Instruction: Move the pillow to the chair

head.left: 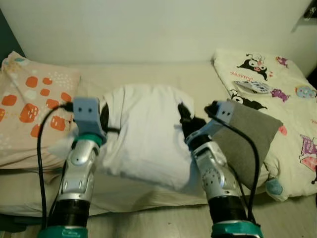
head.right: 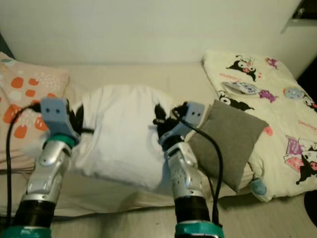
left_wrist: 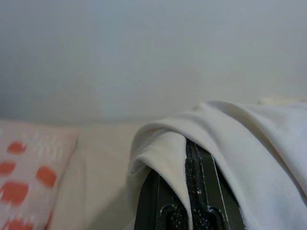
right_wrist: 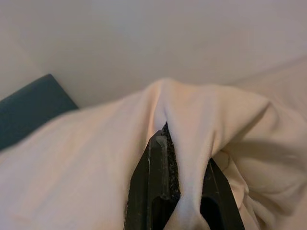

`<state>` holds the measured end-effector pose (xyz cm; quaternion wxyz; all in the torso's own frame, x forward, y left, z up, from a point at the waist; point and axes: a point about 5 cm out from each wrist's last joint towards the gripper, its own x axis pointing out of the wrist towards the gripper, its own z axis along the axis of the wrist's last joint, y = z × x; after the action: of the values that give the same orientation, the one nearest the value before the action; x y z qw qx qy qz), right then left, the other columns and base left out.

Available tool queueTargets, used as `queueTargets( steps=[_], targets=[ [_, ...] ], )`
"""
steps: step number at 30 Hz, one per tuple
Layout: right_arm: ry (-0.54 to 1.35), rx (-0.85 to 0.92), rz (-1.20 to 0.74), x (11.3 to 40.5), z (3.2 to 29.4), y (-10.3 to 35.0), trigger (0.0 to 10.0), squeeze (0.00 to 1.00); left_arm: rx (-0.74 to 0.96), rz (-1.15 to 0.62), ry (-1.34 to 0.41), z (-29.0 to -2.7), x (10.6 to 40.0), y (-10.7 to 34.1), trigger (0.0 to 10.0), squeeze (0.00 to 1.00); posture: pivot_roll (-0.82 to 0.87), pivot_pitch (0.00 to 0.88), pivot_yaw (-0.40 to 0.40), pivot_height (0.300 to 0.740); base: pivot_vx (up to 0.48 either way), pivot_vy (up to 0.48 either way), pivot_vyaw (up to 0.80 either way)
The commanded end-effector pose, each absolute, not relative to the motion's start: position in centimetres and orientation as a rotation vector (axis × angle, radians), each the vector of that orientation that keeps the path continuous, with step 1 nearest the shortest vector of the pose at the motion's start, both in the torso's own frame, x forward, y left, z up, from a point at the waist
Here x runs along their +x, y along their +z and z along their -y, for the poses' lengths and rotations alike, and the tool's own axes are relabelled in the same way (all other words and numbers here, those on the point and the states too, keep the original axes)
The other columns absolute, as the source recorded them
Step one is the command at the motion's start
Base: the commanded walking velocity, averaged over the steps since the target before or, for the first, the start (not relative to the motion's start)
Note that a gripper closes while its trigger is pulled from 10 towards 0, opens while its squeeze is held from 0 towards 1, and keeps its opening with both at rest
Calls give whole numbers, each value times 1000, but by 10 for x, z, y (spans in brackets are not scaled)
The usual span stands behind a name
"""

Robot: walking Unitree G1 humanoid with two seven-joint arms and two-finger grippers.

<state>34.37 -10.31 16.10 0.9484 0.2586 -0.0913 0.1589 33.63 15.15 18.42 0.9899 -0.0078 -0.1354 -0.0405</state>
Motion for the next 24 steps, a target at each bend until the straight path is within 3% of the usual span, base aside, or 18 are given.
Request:
queueTargets(
  steps=[1,12,24],
  targets=[
    [372,535,244,345,93,176,10000,0,-21,365,-147,-136,336,205,10000,0,109,0,-5,740,0,0,0],
    [337,537,323,348,96,202,10000,0,-32,434,-188,-113,347,236,10000,0,101,1,-10,740,0,0,0],
    [332,506,397,346,101,222,10000,0,-40,467,-278,-96,346,250,10000,0,96,0,2,740,0,0,-800]
  ],
)
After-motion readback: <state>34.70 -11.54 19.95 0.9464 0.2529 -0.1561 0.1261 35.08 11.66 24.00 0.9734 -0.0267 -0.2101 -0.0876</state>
